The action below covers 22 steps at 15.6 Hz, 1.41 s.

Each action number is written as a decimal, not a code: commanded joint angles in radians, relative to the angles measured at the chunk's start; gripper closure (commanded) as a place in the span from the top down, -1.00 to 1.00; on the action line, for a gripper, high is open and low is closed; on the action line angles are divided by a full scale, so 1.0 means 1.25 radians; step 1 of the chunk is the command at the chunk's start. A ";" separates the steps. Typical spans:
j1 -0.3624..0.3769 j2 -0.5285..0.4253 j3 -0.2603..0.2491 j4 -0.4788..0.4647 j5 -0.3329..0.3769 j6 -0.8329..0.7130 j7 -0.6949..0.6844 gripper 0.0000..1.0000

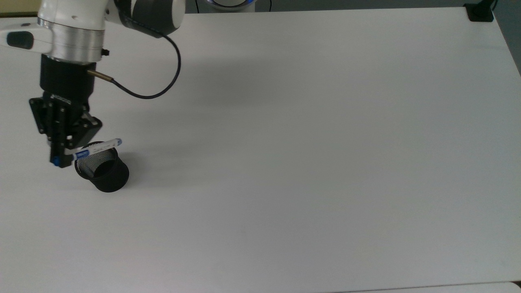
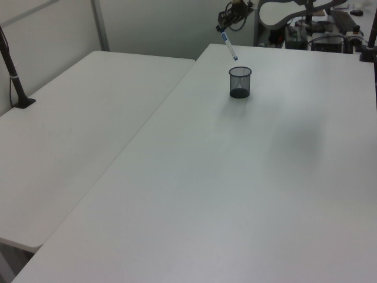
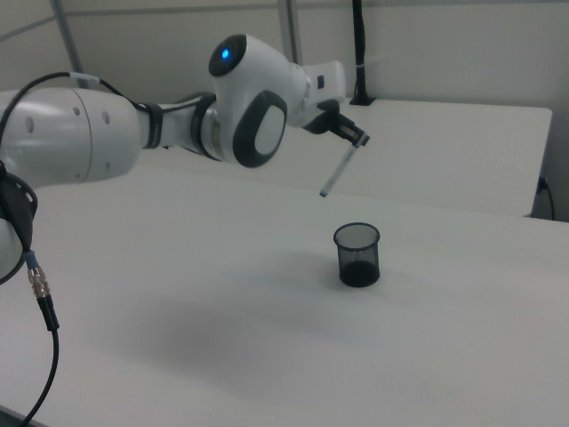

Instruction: Insert the marker

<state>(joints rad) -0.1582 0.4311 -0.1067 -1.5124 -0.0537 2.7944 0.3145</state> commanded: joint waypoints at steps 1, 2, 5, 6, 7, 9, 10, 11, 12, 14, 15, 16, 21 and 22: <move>-0.001 -0.005 -0.031 -0.065 0.002 0.151 0.042 -1.00; -0.001 0.005 -0.036 -0.071 0.002 0.176 0.042 -1.00; -0.007 0.050 -0.072 -0.074 -0.002 0.237 0.037 -0.99; -0.010 0.067 -0.075 -0.074 -0.004 0.248 0.031 -0.98; -0.010 0.078 -0.077 -0.075 -0.006 0.256 0.022 -0.98; -0.010 0.079 -0.078 -0.099 -0.011 0.256 -0.001 -0.98; -0.010 0.079 -0.077 -0.113 -0.011 0.256 -0.026 -0.98; -0.010 0.079 -0.077 -0.126 -0.011 0.256 -0.051 -0.97; -0.010 0.079 -0.077 -0.140 -0.011 0.256 -0.066 -0.96; -0.007 0.076 -0.077 -0.150 -0.011 0.256 -0.070 -0.97; -0.006 0.075 -0.077 -0.152 -0.011 0.256 -0.070 -0.96; -0.005 0.074 -0.077 -0.157 -0.010 0.256 -0.071 -0.96; 0.005 0.069 -0.072 -0.161 0.000 0.248 -0.059 1.00; 0.012 0.067 -0.072 -0.161 0.001 0.246 -0.050 1.00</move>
<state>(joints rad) -0.1688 0.5537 -0.1931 -1.6633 -0.0598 3.0877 0.2436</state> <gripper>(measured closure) 0.648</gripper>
